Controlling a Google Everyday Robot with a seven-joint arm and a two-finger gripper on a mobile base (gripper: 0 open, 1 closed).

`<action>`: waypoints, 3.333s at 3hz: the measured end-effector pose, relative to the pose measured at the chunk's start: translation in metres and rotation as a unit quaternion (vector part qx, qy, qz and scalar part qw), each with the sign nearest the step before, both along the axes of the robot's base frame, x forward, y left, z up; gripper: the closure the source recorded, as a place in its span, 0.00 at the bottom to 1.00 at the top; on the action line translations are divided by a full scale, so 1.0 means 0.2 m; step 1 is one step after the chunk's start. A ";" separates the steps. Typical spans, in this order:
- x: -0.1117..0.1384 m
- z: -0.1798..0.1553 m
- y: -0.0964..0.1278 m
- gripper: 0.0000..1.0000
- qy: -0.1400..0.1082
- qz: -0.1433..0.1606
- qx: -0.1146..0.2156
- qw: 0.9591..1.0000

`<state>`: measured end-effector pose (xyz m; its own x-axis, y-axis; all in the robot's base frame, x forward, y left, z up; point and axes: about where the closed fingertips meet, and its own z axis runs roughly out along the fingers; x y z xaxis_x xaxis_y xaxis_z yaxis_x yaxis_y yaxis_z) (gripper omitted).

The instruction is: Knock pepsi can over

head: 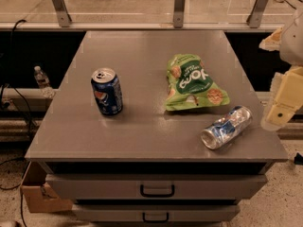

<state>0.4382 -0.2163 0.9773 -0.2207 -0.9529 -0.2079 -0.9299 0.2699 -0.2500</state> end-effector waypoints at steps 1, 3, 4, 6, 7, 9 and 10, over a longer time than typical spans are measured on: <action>0.00 0.01 0.01 0.00 -0.003 0.000 0.002 1.000; 0.12 -0.15 0.22 0.00 -0.039 0.049 0.145 0.987; 0.17 -0.17 0.49 0.00 -0.074 0.121 0.241 0.960; 0.13 -0.09 0.66 0.00 -0.081 0.146 0.289 0.943; 0.16 -0.08 0.79 0.00 -0.094 0.147 0.311 0.934; 0.21 -0.18 1.06 0.00 -0.112 0.130 0.357 0.918; 0.23 -0.26 1.15 0.00 -0.105 0.110 0.374 0.915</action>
Offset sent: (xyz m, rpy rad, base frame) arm 0.0179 0.0865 -0.0072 0.6425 -0.1415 0.1187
